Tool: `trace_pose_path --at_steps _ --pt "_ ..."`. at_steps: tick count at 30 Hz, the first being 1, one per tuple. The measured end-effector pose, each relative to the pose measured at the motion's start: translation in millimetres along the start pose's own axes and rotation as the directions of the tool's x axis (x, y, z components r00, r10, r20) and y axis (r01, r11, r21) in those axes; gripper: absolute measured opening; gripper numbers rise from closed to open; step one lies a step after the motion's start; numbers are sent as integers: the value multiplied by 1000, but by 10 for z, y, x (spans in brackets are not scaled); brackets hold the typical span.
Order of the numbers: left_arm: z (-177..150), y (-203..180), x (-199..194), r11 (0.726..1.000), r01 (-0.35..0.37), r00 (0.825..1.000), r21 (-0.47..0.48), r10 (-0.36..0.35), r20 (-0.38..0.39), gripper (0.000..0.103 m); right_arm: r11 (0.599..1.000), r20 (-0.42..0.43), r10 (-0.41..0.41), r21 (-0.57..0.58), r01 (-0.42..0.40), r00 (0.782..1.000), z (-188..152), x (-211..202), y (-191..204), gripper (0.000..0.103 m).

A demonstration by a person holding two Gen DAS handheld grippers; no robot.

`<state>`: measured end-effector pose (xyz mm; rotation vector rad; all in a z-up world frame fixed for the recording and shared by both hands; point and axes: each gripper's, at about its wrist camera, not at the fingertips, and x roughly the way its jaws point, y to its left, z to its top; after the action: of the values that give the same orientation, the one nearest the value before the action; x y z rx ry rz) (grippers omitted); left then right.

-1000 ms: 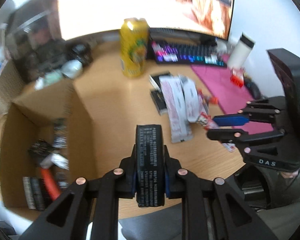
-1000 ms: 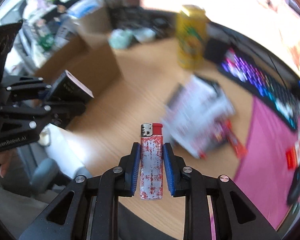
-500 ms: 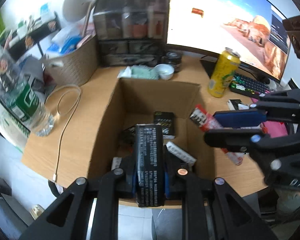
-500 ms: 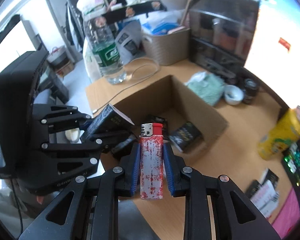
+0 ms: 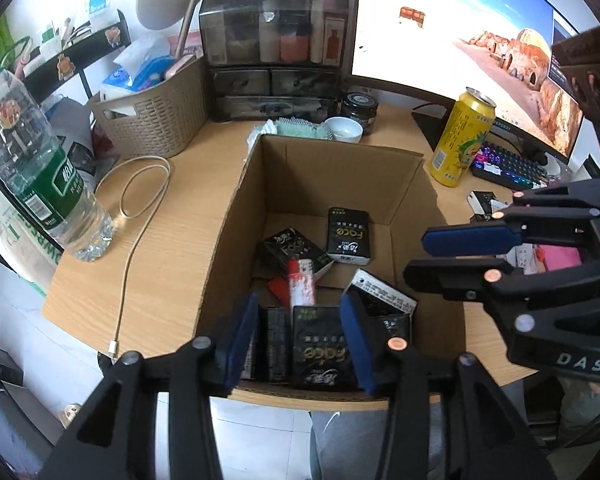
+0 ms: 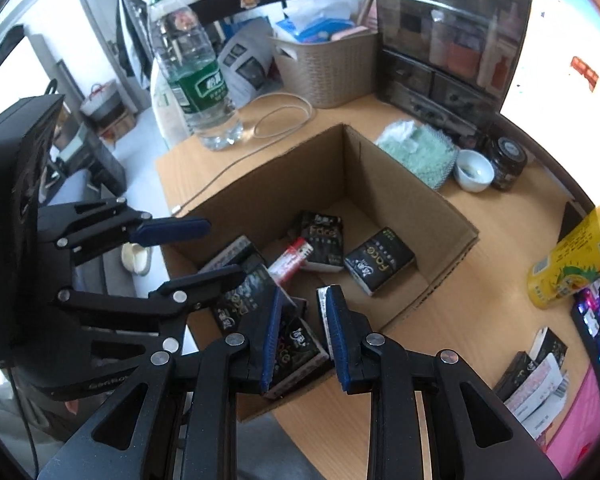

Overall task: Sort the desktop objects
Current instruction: 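Open both tools to drop the pack and lighter into the box, then move both open tools back to the pile of wrapped packets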

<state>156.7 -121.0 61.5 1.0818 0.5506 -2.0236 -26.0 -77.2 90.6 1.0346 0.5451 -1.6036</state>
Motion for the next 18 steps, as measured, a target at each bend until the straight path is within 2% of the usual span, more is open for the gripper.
trace_pose_path --at_steps 7,10,14,18 --pt "44 -218 -205 1000 -6 999 25 5 37 50 999 51 -25 21 24 998 -277 -389 -195 25" --pt "53 -461 -296 998 10 999 59 -14 52 51 997 74 -63 58 59 995 -504 -618 -404 25" --pt "39 -964 -331 981 94 994 170 -103 46 53 976 49 -154 166 144 987 -907 -786 -870 25" --pt "25 -1510 -120 954 164 986 251 -166 -13 55 944 -2 -214 256 207 977 -1320 -804 -1284 25"
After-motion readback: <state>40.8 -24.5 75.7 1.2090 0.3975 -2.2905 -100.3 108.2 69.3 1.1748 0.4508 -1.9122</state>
